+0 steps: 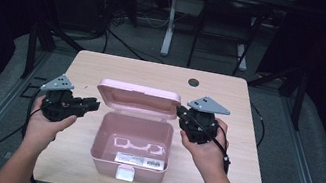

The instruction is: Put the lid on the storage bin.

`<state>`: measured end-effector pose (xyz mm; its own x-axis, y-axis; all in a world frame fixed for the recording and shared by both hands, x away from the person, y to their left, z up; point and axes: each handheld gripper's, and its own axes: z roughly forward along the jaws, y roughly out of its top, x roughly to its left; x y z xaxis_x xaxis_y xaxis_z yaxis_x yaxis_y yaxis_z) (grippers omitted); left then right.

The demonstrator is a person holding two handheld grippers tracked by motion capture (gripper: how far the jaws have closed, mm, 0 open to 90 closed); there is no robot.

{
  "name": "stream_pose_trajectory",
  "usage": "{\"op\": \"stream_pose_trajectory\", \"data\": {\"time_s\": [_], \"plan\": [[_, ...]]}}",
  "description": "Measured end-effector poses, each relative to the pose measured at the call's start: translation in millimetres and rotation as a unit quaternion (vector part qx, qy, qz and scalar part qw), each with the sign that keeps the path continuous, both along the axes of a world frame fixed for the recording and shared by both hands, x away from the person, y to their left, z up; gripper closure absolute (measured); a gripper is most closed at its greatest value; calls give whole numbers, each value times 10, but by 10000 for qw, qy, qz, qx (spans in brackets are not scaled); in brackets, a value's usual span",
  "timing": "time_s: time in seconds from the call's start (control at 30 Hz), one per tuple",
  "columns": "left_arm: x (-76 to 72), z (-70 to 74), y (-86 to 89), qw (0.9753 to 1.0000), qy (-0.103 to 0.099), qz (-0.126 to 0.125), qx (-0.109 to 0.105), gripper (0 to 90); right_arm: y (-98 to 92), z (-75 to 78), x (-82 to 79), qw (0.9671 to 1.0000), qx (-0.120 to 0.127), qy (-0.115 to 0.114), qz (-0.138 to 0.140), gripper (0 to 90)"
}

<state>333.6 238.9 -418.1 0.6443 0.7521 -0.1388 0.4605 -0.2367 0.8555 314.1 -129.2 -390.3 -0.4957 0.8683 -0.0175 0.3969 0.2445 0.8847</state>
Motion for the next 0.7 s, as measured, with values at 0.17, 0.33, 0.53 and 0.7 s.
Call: {"op": "stream_pose_trajectory", "data": {"time_s": [0.17,0.33,0.53,0.7], "plan": [[-18,23,3,10000,-38,4,3,731,-11,-22,-31,10000,61,-17,27,859],[-51,56,-12,9999,-130,11,34,731,-29,-48,-64,9999,151,-4,53,853],[-102,108,-24,9998,-194,-34,18,730,-28,-72,-117,9998,178,-21,65,848],[-133,137,-35,9997,-218,-53,34,730,-39,-93,-149,9997,237,6,91,841]]}}
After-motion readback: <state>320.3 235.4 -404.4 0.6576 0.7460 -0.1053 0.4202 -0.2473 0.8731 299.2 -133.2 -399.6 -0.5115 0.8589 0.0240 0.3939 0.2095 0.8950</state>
